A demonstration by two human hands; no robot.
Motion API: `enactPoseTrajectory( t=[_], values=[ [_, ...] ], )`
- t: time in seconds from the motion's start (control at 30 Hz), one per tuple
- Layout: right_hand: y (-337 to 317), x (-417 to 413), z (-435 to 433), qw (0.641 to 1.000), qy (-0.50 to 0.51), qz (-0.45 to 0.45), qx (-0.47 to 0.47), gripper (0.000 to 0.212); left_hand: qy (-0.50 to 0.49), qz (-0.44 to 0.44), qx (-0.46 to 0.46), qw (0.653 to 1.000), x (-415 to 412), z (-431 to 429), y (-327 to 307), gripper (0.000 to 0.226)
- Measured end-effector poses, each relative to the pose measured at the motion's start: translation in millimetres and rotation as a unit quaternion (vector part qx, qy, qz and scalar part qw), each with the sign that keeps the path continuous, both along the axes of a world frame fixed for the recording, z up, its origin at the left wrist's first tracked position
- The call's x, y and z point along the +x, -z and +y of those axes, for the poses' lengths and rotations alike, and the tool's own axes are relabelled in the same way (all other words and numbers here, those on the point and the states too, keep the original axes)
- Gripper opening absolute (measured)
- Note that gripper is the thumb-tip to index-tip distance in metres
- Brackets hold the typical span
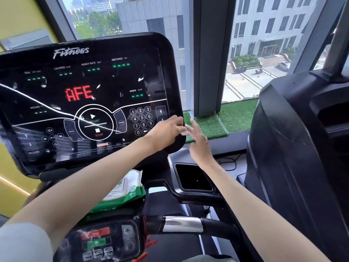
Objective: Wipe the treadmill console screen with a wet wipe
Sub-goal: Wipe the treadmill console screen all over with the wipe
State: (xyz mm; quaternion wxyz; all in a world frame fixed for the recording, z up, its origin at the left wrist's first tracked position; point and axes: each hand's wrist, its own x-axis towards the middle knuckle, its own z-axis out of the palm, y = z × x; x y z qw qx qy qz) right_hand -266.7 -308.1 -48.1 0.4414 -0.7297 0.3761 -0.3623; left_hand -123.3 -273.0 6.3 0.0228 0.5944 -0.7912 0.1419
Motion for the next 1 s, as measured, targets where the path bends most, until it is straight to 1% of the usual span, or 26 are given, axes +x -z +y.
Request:
enactPoseTrajectory(
  t=[0.07,0.13,0.17,0.3,0.37,0.4,0.43,0.47,0.5,0.53,0.57,0.6,0.63,0.73,0.77,0.83,0.87,0.9,0.97,1.0],
  values=[
    [-0.3,1.6,-0.1,1.000,0.005,-0.021,0.016,0.092,0.037,-0.001,-0.008,0.999,2.4,2.7,6.6,0.037],
    [-0.5,2.2,-1.5,0.999,0.012,-0.028,0.023,0.093,0.081,-0.023,0.034,0.996,9.1,12.2,14.2,0.039],
    [-0.2,2.1,-2.5,0.999,0.014,-0.026,0.024,0.093,0.088,-0.024,0.052,0.994,12.8,16.4,16.6,0.041],
    [0.6,1.1,-2.3,0.999,0.023,-0.013,0.018,0.092,0.056,-0.002,0.076,0.996,12.1,23.2,22.6,0.048],
    [-0.7,0.6,-1.9,1.000,0.029,-0.002,0.005,0.090,0.030,0.004,0.110,0.993,7.2,23.9,26.5,0.048],
    [-3.0,-0.5,-1.5,0.999,0.032,-0.002,0.001,0.089,0.016,0.029,0.125,0.992,3.6,23.7,26.2,0.046],
    [-5.8,-2.0,-2.1,0.999,0.038,-0.005,0.001,0.087,0.000,0.100,0.124,0.987,-0.3,23.1,24.2,0.040],
    [-10.2,-4.3,-3.3,0.999,0.046,-0.013,0.004,0.084,-0.025,0.223,0.102,0.969,-3.7,21.6,19.5,0.032],
    [-14.6,-6.7,-6.3,0.998,0.057,-0.021,0.008,0.080,-0.057,0.366,0.064,0.927,-7.1,19.7,11.0,0.024],
    [-19.6,-9.1,-10.0,0.998,0.065,-0.027,0.009,0.075,-0.089,0.484,0.025,0.870,-7.2,17.3,0.5,0.019],
    [-25.1,-10.9,-13.8,0.997,0.069,-0.030,0.010,0.069,-0.114,0.564,0.007,0.818,-5.3,16.3,-11.3,0.019],
    [-30.5,-12.0,-16.1,0.997,0.062,-0.034,0.009,0.061,-0.133,0.605,0.011,0.785,-0.2,15.6,-20.8,0.020],
    [-35.1,-12.2,-17.3,0.998,0.044,-0.041,0.012,0.053,-0.142,0.617,0.029,0.773,6.9,15.2,-27.6,0.022],
    [-48.1,-5.1,-9.8,0.996,-0.034,-0.070,0.049,0.038,-0.122,0.599,0.091,0.786,19.6,16.9,-37.9,0.024],
    [-48.1,0.0,-7.9,0.995,-0.042,-0.068,0.052,0.033,-0.116,0.591,0.104,0.792,20.8,16.6,-37.3,0.023],
    [-43.3,9.2,-5.9,0.998,-0.024,-0.040,0.030,0.019,-0.115,0.583,0.106,0.797,18.0,16.9,-33.7,0.022],
    [-40.7,11.8,-5.6,0.999,-0.006,-0.034,0.029,0.015,-0.116,0.599,0.098,0.786,17.2,16.9,-30.0,0.022],
    [-39.3,12.7,-6.0,0.998,0.015,-0.043,0.045,0.012,-0.118,0.629,0.086,0.764,16.2,18.2,-26.1,0.023],
    [-37.7,11.2,-7.2,0.987,0.037,-0.106,0.116,0.011,-0.124,0.694,0.067,0.706,12.4,23.1,-15.6,0.029],
    [-38.7,9.5,-6.1,0.977,0.032,-0.144,0.154,0.011,-0.127,0.706,0.061,0.694,8.9,26.1,-10.1,0.032]
  ],
)
